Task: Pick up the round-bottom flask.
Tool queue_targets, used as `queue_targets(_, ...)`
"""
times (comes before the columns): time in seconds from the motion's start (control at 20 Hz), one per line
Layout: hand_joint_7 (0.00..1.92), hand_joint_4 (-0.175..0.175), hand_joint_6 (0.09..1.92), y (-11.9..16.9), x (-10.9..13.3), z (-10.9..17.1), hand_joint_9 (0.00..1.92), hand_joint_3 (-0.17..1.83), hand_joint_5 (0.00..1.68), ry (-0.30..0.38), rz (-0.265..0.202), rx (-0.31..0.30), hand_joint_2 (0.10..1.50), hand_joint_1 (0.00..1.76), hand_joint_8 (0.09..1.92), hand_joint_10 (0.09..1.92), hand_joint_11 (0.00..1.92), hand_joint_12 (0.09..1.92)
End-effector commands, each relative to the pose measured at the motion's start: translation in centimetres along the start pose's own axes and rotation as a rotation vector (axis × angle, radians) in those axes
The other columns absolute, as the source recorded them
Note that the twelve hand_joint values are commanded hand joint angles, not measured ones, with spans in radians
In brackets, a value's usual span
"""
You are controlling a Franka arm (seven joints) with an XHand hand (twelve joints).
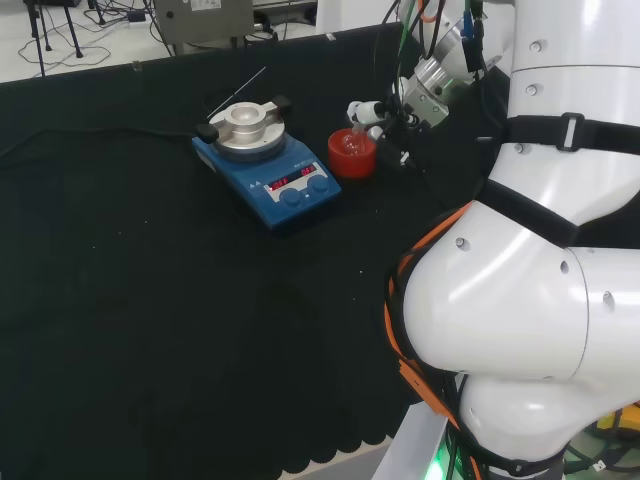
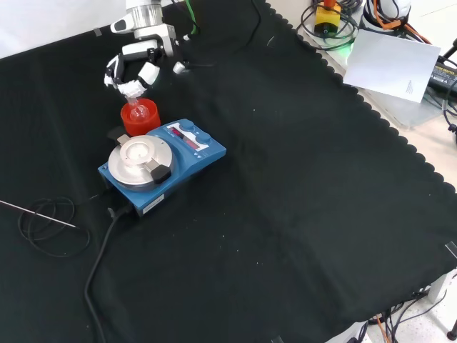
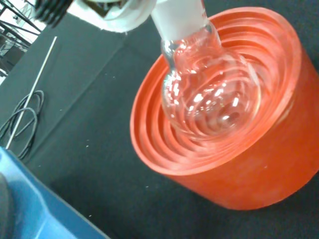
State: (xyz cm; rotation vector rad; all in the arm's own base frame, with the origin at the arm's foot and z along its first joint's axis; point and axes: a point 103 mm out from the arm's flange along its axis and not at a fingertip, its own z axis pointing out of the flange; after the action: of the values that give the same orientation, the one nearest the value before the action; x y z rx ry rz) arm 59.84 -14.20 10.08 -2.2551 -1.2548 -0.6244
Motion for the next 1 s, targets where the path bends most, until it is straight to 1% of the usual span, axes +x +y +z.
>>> queue_targets(0.05, 0.48, -0.175, 0.68, -0.9, 1.0, -0.1, 0.63, 0.63, 1.16, 0.015, -0.024, 0.012, 0.71, 0.87, 0.71, 0.71, 0.36, 1.32)
queue_targets(0.25, 0.47, -0.175, 0.68, -1.4, 1.9, -0.1, 0.63, 0.63, 1.16, 0.016, -0.048, 0.019, 0.70, 0.87, 0.71, 0.71, 0.36, 1.32)
queue_targets(0.4, 0.47, -0.175, 0.69, -1.7, 2.1, -0.3, 0.63, 0.63, 1.12, -0.022, -0.077, -0.005, 0.70, 0.88, 0.71, 0.71, 0.37, 1.32)
queue_targets(0.45, 0.46, -0.163, 0.73, -1.8, 2.0, -0.3, 0.63, 0.64, 1.02, -0.037, -0.088, -0.015, 0.68, 0.88, 0.71, 0.70, 0.37, 1.32)
queue_targets(0.55, 0.43, -0.126, 0.82, -1.8, 1.7, -0.4, 0.61, 0.66, 0.78, -0.061, -0.101, -0.010, 0.63, 0.91, 0.72, 0.70, 0.36, 1.32)
queue_targets(0.6, 0.41, -0.114, 0.79, -1.9, 1.6, -0.4, 0.60, 0.67, 0.63, -0.068, -0.099, -0.009, 0.59, 0.92, 0.72, 0.71, 0.34, 1.32)
queue_targets(0.65, 0.38, -0.106, 0.74, -2.0, 1.4, -0.5, 0.57, 0.68, 0.52, -0.070, -0.097, -0.013, 0.56, 0.92, 0.73, 0.71, 0.33, 1.33)
queue_targets(0.75, 0.35, -0.099, 0.66, -2.1, 1.0, -0.4, 0.55, 0.69, 0.44, -0.075, -0.094, -0.026, 0.53, 0.92, 0.74, 0.73, 0.31, 1.34)
queue_targets(0.85, 0.34, -0.097, 0.63, -2.1, 0.6, -0.5, 0.54, 0.69, 0.42, -0.075, -0.092, -0.046, 0.51, 0.92, 0.75, 0.74, 0.30, 1.34)
queue_targets(1.0, 0.34, -0.092, 0.61, -1.8, 0.2, -0.6, 0.53, 0.69, 0.40, -0.064, -0.080, -0.053, 0.51, 0.93, 0.75, 0.74, 0.29, 1.34)
